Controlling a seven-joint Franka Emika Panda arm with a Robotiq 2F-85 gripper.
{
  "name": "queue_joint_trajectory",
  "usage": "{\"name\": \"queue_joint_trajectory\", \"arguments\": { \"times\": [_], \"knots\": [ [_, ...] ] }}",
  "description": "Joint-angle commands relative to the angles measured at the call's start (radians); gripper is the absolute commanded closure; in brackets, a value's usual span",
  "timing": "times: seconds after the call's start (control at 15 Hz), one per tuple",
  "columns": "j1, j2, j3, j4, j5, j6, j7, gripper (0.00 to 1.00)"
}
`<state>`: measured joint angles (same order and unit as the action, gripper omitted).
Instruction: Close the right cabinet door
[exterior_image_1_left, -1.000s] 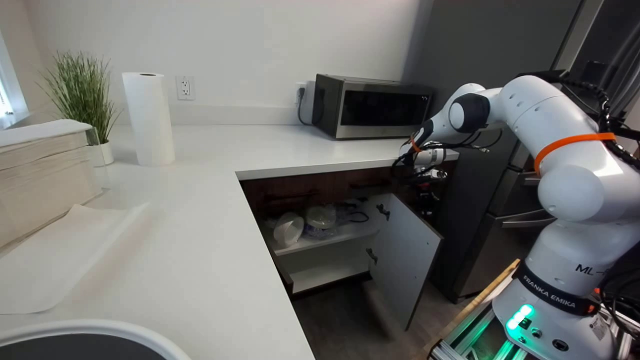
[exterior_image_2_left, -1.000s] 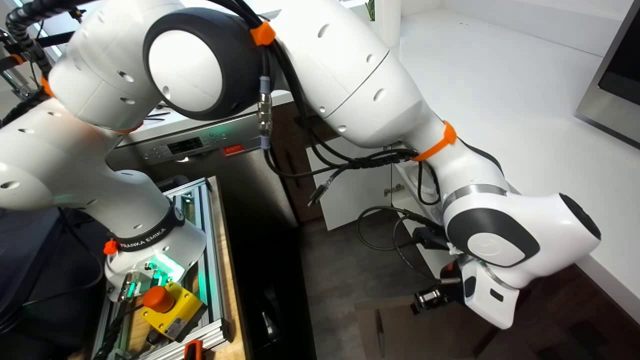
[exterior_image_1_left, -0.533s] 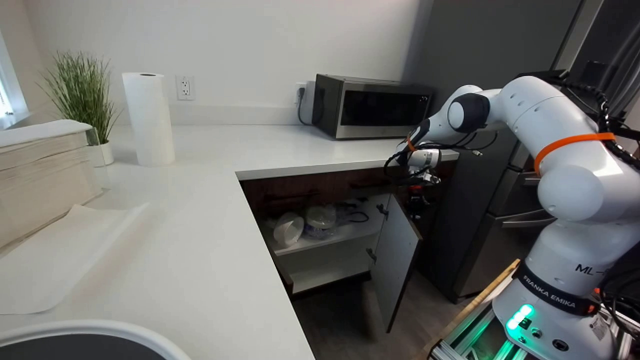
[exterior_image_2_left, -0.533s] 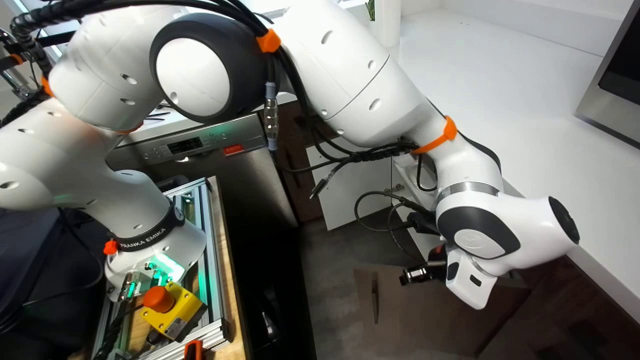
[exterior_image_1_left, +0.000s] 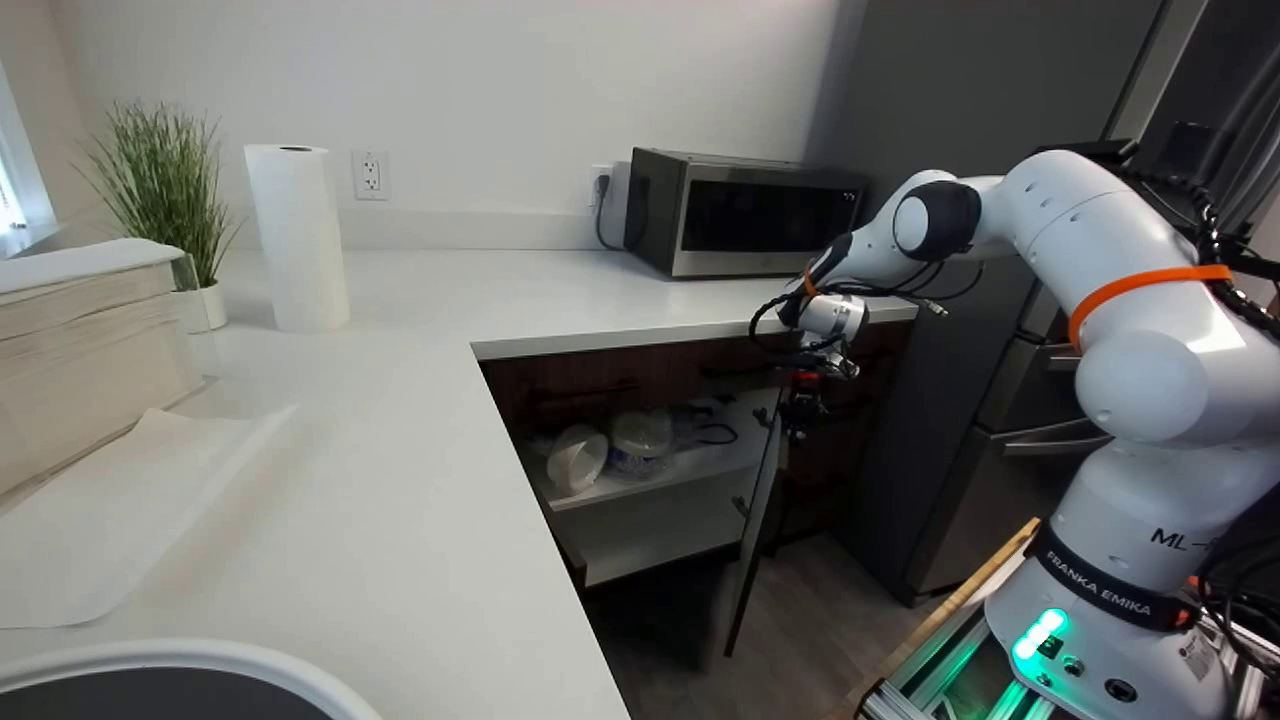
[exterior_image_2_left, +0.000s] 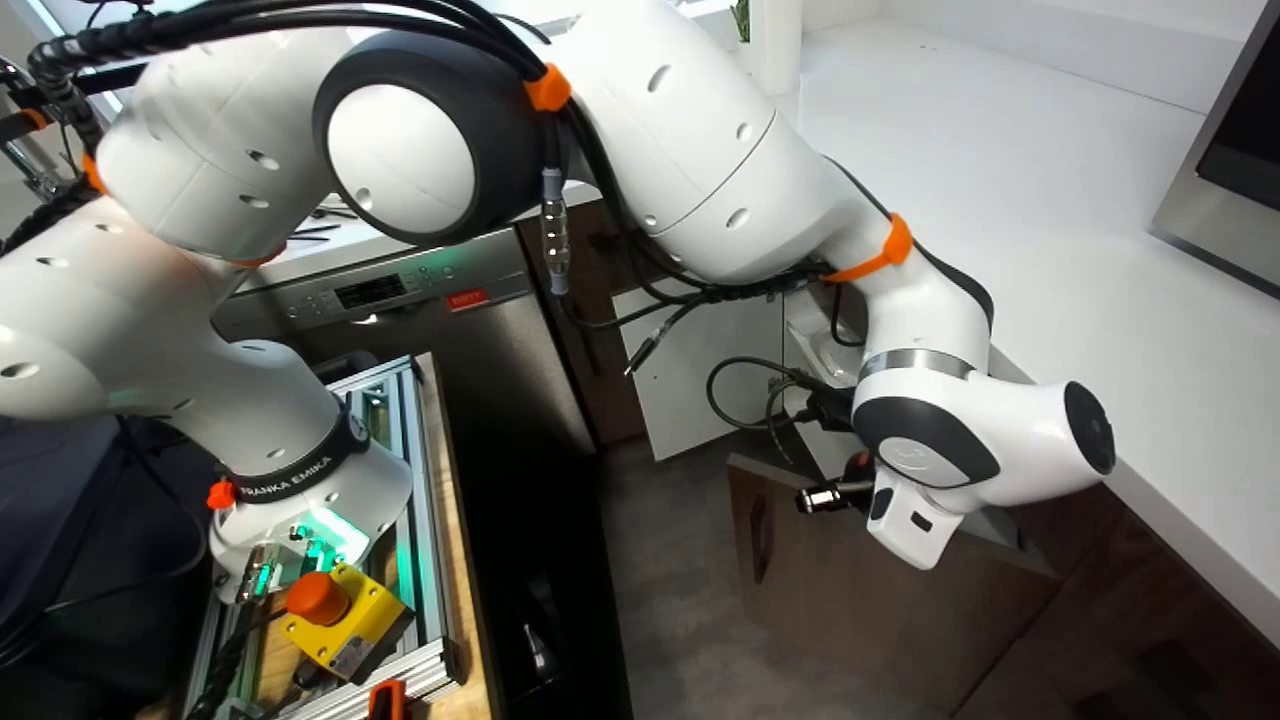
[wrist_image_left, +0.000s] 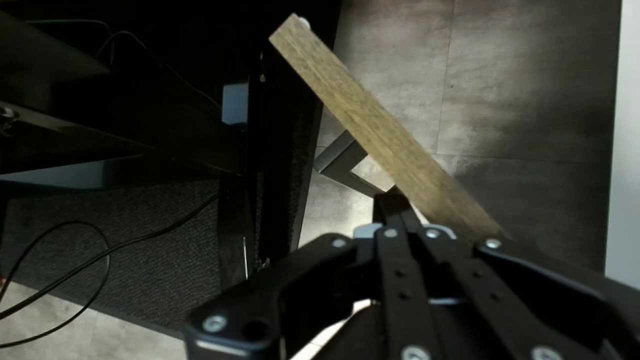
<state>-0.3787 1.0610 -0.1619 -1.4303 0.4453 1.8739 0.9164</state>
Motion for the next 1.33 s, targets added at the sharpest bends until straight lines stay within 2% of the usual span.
{"name": "queue_joint_trajectory", "arguments": {
  "times": [0.0, 0.27, 0.53, 0.87, 1.0, 1.27],
  "knots": [
    [0.004, -0.052, 0.005, -0.106, 0.086, 0.168, -0.047, 1.00],
    [0.001, -0.093, 0.025, -0.214, 0.218, 0.392, -0.008, 1.00],
    [0.009, -0.119, 0.046, -0.297, 0.377, 0.527, -0.013, 1.00],
    [0.026, -0.133, 0.072, -0.320, 0.542, 0.595, -0.026, 1.00],
    [0.039, -0.102, 0.035, -0.284, 0.512, 0.552, -0.023, 0.99],
    [0.057, -0.107, 0.037, -0.284, 0.534, 0.556, -0.015, 0.99]
  ]
}}
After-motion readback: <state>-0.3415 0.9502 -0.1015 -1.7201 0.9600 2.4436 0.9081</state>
